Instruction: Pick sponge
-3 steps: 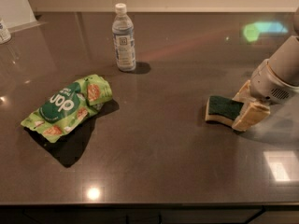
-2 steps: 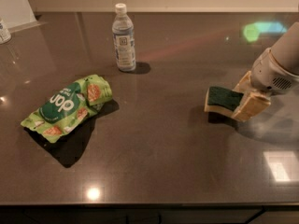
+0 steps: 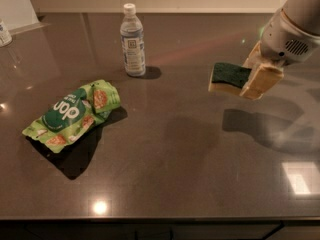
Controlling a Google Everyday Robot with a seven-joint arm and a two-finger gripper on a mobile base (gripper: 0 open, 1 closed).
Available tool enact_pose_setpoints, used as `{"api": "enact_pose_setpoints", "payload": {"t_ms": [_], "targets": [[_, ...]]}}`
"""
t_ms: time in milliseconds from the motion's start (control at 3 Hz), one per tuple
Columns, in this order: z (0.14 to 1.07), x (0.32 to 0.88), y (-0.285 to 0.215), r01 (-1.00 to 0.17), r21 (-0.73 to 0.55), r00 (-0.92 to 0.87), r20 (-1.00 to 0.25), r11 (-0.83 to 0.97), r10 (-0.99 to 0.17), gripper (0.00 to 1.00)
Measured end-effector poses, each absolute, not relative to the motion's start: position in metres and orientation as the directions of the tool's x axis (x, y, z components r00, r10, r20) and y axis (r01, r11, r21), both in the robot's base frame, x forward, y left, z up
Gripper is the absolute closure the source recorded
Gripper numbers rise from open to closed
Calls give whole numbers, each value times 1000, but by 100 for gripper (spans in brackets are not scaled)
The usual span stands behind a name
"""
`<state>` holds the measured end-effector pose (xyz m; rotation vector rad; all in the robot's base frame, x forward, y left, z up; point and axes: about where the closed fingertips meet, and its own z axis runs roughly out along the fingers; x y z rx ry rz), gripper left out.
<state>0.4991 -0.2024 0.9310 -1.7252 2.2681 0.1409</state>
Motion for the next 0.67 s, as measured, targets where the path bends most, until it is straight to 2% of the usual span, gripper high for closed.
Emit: {"api": "enact_pose_setpoints", "payload": {"t_ms": [667], "targets": [[1002, 521, -169, -958, -147, -189, -318, 245, -929, 100]]}}
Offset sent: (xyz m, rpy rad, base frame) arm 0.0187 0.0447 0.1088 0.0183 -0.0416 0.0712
